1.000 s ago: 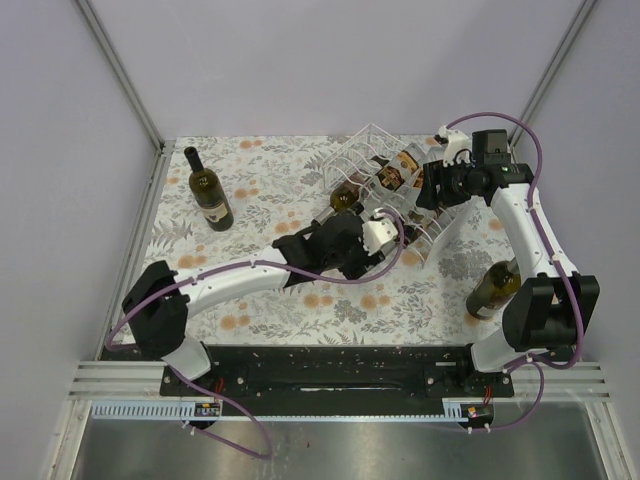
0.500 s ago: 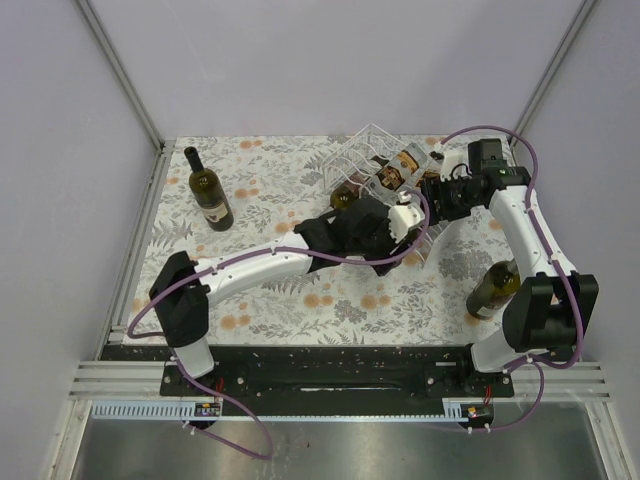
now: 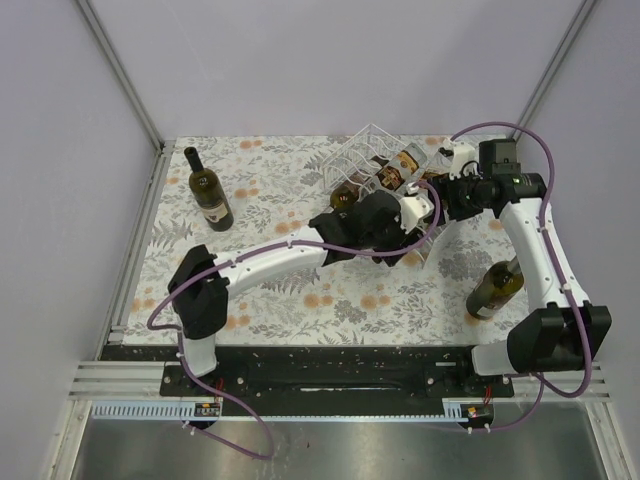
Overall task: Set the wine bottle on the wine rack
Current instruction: Adjust the wine bottle in the wine rack.
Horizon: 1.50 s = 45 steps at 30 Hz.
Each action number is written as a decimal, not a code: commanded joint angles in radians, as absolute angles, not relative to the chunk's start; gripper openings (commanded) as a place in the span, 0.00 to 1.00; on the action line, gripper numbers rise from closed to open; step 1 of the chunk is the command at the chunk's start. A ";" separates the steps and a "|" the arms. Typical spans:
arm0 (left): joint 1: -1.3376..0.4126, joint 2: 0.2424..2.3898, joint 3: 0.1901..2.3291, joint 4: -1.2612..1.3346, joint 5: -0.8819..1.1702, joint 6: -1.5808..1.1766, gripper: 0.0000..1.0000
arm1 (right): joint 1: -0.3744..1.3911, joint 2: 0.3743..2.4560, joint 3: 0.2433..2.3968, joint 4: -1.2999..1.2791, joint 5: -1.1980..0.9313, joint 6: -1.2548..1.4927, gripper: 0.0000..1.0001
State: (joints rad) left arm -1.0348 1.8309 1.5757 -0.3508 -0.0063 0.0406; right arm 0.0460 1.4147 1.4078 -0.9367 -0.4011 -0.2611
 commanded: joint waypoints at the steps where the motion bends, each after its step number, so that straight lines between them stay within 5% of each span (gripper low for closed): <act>1: -1.037 1.877 1.678 -0.348 -0.072 0.011 0.66 | 0.054 1.347 1.434 -0.870 -0.331 -0.244 0.78; 23: -1.037 1.973 1.724 -0.403 -0.133 -0.025 0.60 | 0.038 1.255 1.341 -0.798 -0.267 -0.245 0.79; 35: -1.037 1.944 1.681 -0.393 -0.166 -0.006 0.36 | -0.024 1.255 1.335 -0.790 -0.284 -0.252 0.79; 45: -1.037 1.887 1.634 -0.371 -0.202 0.035 0.35 | -0.057 1.262 1.330 -0.793 -0.313 -0.256 0.79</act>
